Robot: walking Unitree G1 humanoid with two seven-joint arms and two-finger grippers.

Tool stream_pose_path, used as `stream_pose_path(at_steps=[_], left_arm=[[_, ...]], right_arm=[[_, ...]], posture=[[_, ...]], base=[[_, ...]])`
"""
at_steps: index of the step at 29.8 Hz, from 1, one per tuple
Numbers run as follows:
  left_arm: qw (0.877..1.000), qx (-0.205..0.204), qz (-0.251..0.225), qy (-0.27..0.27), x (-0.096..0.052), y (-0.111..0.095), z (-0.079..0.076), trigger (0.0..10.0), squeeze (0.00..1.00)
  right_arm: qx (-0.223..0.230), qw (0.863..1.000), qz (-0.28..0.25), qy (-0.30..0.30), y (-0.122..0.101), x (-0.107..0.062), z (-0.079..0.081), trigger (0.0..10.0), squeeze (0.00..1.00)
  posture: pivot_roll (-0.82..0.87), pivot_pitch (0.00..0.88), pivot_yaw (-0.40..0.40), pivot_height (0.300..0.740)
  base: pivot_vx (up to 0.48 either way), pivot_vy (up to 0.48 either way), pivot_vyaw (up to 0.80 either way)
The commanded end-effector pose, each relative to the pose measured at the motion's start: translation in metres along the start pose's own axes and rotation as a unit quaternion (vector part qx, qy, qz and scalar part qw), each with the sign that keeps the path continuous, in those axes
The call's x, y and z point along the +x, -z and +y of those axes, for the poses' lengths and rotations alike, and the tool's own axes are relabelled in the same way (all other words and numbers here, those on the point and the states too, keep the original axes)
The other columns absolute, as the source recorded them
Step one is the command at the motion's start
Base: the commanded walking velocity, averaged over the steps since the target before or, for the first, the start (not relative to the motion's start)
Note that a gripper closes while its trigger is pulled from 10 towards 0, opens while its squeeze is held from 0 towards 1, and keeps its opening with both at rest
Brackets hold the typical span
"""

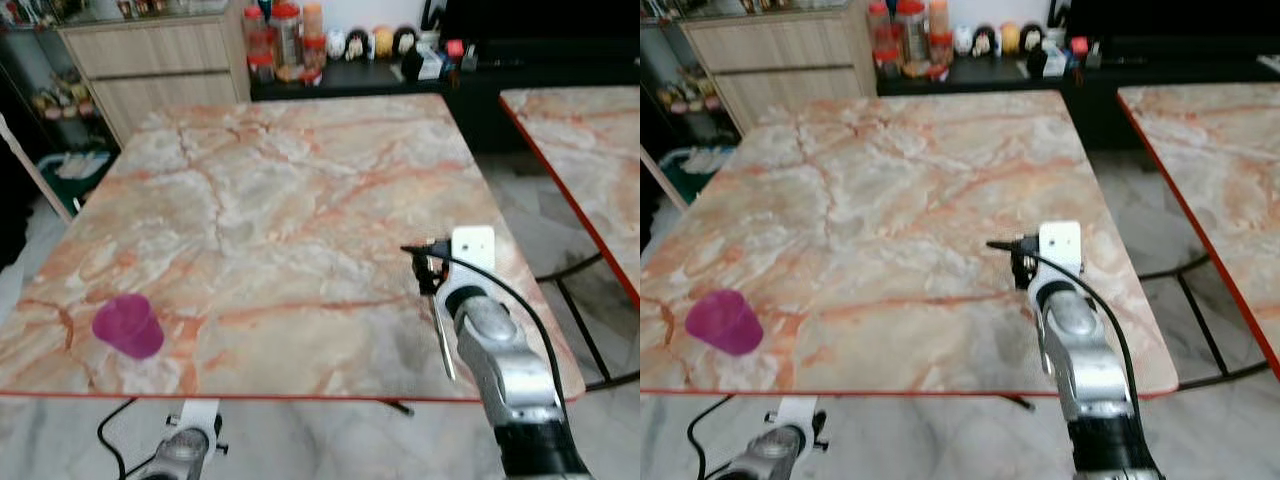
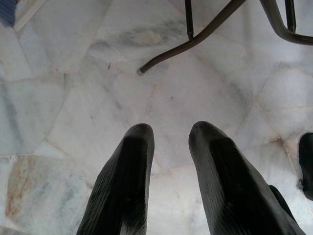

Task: Setting the table

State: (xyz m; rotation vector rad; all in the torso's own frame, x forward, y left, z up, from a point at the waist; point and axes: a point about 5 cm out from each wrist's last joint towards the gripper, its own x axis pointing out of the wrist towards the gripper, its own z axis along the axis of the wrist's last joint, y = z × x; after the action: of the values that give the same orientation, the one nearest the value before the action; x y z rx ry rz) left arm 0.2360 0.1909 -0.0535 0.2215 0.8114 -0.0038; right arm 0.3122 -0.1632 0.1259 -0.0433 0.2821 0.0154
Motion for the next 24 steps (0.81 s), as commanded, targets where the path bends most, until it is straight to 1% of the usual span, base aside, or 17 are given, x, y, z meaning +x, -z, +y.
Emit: stream_pose_path(at_steps=[1,3,4,6,10,11,12,17,20,24], left_arm=[[1.0,0.005,0.005,0.0,0.0,0.0,0.002,10.0,0.0],[1.0,0.004,0.005,0.001,0.0,-0.001,0.002,10.0,0.0],[1.0,0.004,0.005,0.001,0.0,-0.001,0.002,10.0,0.0],[1.0,0.004,0.004,0.002,0.0,-0.001,0.001,10.0,0.0],[1.0,0.004,0.004,0.003,0.001,-0.002,0.0,10.0,0.0],[1.0,0.004,0.003,0.004,0.001,-0.002,0.0,10.0,0.0],[1.0,0.004,0.003,0.004,0.001,-0.002,0.0,10.0,0.0],[1.0,0.003,0.002,0.004,0.001,-0.003,0.0,10.0,0.0],[1.0,0.003,0.002,0.004,0.001,-0.003,0.0,10.0,0.0],[1.0,0.003,0.001,0.003,0.001,-0.003,0.0,10.0,0.0]], right_arm=[[0.001,1.0,0.009,-0.006,-0.001,-0.006,0.004,10.0,0.0],[0.001,0.999,0.035,0.002,0.004,-0.014,0.001,10.0,0.0],[0.001,0.999,0.035,0.002,0.004,-0.014,0.001,10.0,0.0],[-0.003,0.999,0.054,0.008,0.011,-0.019,-0.002,10.0,0.0],[-0.003,0.997,0.073,0.017,0.019,-0.021,-0.006,10.0,0.0],[-0.002,0.996,0.088,0.026,0.027,-0.022,-0.011,10.0,0.0],[-0.002,0.995,0.092,0.029,0.03,-0.022,-0.012,10.0,0.0],[-0.001,0.995,0.099,0.032,0.034,-0.021,-0.014,10.0,0.0],[0.003,0.995,0.093,0.031,0.034,-0.019,-0.014,10.0,0.0],[0.006,0.996,0.086,0.023,0.032,-0.018,-0.011,10.0,0.0]], posture=[[-0.09,0.067,0.065,0.74],[-0.1,0.069,0.061,0.74],[-0.1,0.069,0.061,0.74],[-0.1,0.069,0.06,0.74],[-0.1,0.07,0.06,0.74],[-0.1,0.071,0.058,0.74],[-0.1,0.071,0.058,0.74],[-0.1,0.071,0.057,0.74],[-0.1,0.071,0.057,0.74],[-0.1,0.073,0.057,0.74]], base=[[0.0,0.0,0.0],[0.0,0.0,0.0],[0.0,0.0,0.0],[0.0,0.0,0.0],[0.0,0.0,0.0],[0.0,0.0,0.0],[0.0,0.0,0.0],[0.0,0.0,0.0],[0.0,0.0,0.0],[0.0,0.0,0.0]])
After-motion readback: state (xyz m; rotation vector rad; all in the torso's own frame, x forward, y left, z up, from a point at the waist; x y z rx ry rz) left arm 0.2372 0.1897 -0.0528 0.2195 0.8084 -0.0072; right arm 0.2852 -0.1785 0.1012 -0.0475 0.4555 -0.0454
